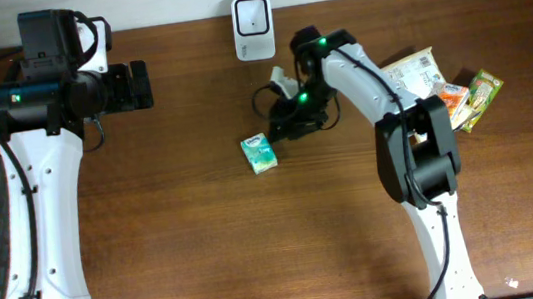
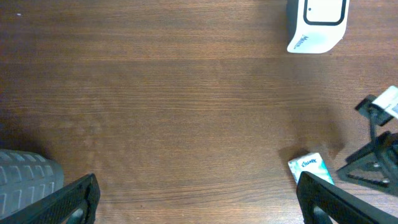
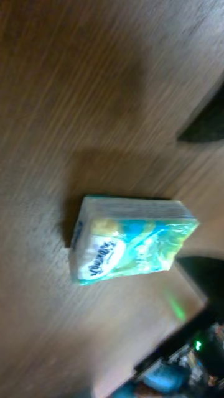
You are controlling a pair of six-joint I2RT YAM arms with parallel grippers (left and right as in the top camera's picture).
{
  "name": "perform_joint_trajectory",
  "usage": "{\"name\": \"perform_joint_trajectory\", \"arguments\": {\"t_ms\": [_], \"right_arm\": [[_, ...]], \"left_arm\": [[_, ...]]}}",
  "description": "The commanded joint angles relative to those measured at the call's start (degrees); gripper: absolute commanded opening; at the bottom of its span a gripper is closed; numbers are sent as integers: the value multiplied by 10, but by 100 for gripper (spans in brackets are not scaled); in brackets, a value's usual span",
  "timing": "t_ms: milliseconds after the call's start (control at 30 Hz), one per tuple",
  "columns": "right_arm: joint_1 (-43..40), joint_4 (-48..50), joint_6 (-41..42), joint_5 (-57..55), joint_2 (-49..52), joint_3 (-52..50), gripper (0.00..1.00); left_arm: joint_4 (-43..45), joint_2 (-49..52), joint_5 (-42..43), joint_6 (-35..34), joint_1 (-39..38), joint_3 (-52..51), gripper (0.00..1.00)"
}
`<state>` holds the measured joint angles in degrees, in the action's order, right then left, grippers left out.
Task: Scan the item barcode
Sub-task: 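Reach the right gripper to the green Kleenex pack and grasp it, then hold the green Kleenex pack up to the white scanner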
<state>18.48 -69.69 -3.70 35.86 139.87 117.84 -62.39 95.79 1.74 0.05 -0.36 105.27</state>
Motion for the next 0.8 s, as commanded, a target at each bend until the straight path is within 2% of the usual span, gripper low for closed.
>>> {"name": "perform_joint_trajectory", "arguments": {"t_ms": [0, 67, 200, 300, 400, 467, 633, 700, 767], "right_arm": [[42, 18, 23, -57, -6, -6, 61], [56, 23, 47, -98, -5, -7, 53], [59, 42, 60, -100, -5, -37, 35], [58, 42, 60, -93, -5, -43, 4], [38, 32, 48, -4, -8, -42, 4], [2, 0, -19, 123, -20, -35, 4], [-86, -47, -157, 341, -66, -34, 4], [-107, -47, -188, 406, -68, -34, 4], [-115, -47, -188, 411, -68, -34, 4]], "left_arm": [[1, -9, 4, 9, -2, 6, 99], [1, -9, 4, 9, -2, 6, 99], [1, -9, 4, 9, -2, 6, 99], [1, -9, 4, 9, -2, 6, 99], [1, -9, 4, 9, -2, 6, 99], [1, -9, 4, 9, -2, 6, 99], [1, -9, 4, 9, -2, 6, 99], [1, -9, 4, 9, -2, 6, 99], [1, -9, 4, 9, -2, 6, 99]]}}
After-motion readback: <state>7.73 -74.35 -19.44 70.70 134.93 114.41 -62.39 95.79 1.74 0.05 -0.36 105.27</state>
